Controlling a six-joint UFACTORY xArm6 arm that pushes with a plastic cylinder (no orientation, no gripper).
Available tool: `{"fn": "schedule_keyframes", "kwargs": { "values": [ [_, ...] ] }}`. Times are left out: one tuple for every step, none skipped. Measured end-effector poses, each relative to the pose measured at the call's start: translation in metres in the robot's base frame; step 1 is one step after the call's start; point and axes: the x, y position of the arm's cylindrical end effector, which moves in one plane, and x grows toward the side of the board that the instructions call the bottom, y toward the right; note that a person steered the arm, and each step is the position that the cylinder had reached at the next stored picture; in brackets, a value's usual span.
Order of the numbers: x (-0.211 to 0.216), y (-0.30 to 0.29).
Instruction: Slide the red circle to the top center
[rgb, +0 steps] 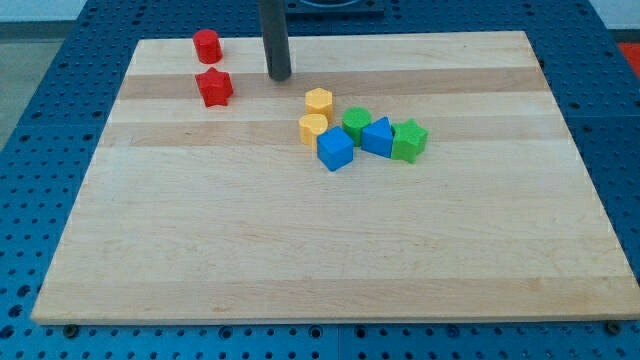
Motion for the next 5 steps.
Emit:
{"fn": "schedule_keyframes", "kwargs": {
  "values": [
    [-0.015,-0.030],
    [0.015,-0.052],
    [0.028,-0.091],
    [0.025,-0.135],
    [-0.016,-0.172]
  ]
}}
